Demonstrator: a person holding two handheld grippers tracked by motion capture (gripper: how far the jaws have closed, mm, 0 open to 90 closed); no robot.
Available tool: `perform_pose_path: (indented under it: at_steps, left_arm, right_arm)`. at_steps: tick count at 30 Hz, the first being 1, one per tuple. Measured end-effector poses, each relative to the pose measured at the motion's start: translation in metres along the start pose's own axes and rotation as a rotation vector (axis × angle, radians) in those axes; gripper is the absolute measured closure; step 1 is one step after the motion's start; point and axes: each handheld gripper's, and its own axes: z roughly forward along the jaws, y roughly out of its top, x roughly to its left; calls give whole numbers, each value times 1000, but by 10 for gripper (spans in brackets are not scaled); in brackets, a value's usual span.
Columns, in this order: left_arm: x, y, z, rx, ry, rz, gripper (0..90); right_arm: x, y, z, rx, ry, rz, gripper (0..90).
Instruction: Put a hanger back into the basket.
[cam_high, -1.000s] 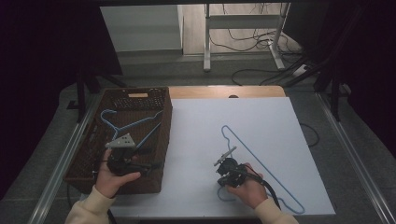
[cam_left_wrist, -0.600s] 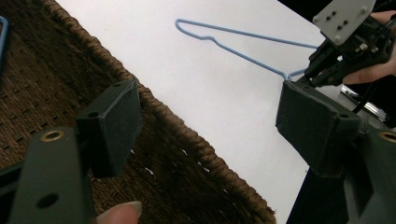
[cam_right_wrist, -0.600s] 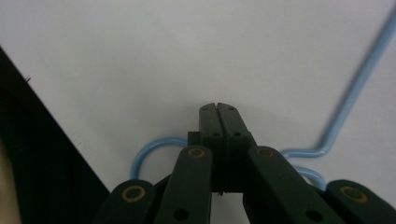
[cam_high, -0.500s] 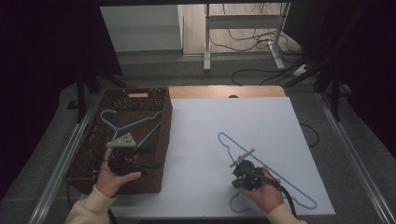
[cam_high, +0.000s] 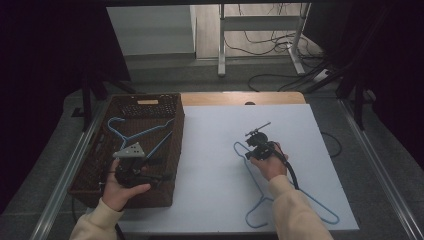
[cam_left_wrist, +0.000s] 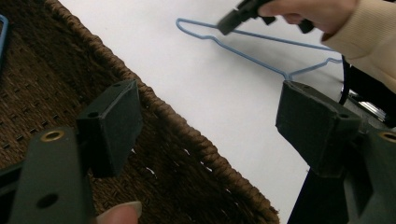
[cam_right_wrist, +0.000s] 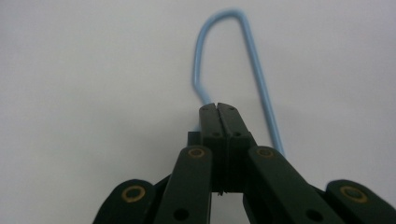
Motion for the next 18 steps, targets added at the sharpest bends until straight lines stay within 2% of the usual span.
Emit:
perform_pose_path:
  at_steps: [9, 13, 15, 18]
  left_arm:
    - [1, -1, 0, 1, 3, -1, 228]
    - [2, -1, -2, -1, 4, -6, 228]
    - [3, -2, -2, -2, 6, -8, 228]
    - [4, -2, -3, -4, 7, -9, 227]
  right_arm:
    - [-3, 31, 26, -20, 12, 17, 896]
    - [1, 41, 37, -7, 15, 21, 896]
    - [6, 44, 39, -3, 11, 2, 895]
    - [15, 48, 42, -1, 30, -17, 895]
